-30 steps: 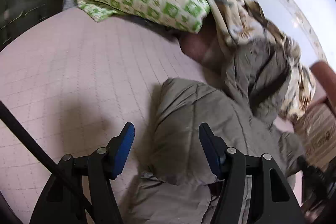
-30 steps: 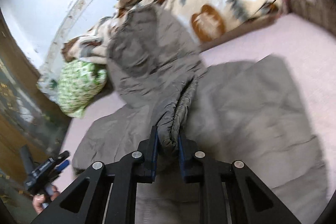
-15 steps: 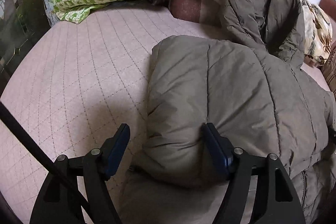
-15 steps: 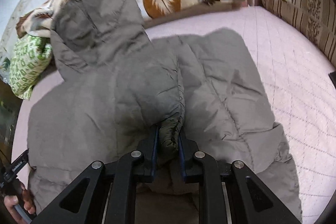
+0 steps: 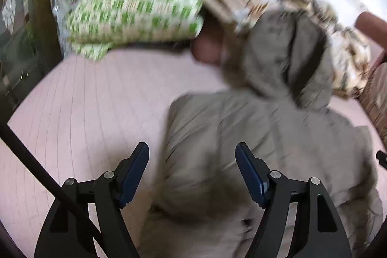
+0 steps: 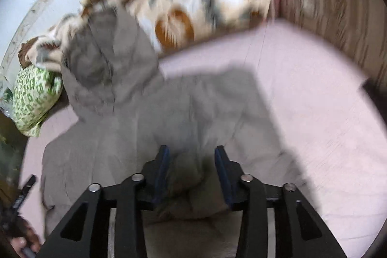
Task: Fold large clothes
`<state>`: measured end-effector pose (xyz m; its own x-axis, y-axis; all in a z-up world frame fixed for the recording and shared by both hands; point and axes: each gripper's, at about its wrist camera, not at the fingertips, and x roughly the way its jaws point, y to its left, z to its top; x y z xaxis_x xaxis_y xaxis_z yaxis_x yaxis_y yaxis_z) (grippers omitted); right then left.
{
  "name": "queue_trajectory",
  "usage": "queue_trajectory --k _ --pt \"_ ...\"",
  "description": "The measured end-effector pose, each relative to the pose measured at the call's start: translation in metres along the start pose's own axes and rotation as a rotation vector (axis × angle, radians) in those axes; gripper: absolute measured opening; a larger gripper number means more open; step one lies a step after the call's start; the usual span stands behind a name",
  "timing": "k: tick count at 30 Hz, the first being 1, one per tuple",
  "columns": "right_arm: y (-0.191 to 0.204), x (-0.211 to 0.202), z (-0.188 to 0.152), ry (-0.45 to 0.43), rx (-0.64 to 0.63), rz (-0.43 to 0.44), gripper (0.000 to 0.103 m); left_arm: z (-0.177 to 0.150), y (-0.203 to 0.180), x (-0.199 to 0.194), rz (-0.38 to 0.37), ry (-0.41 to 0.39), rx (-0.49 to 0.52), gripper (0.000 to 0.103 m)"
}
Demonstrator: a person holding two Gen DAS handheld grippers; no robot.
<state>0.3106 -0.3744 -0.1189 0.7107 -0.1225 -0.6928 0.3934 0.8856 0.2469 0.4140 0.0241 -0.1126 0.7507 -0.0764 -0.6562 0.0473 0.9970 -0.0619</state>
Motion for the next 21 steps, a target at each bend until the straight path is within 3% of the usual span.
queue_trajectory --k 3,7,11,15,21 --pt "0.017 -0.015 0.002 -0.094 -0.062 0.084 0.056 0.0 -0.021 -0.011 -0.072 -0.031 0.033 0.073" --pt "0.052 0.0 -0.015 -0.029 -0.199 0.175 0.056 -0.008 -0.05 -0.008 -0.073 -0.019 0.122 0.073" --pt "0.066 0.025 -0.024 0.042 -0.261 0.129 0.056 -0.018 -0.068 0.009 -0.077 0.046 0.185 0.073" --pt "0.055 0.048 -0.027 0.121 -0.232 0.094 0.056 -0.026 -0.069 0.023 -0.066 0.099 0.201 0.074" --pt "0.058 0.058 -0.034 0.154 -0.271 0.061 0.057 -0.031 -0.069 0.032 -0.059 0.14 0.209 0.078"
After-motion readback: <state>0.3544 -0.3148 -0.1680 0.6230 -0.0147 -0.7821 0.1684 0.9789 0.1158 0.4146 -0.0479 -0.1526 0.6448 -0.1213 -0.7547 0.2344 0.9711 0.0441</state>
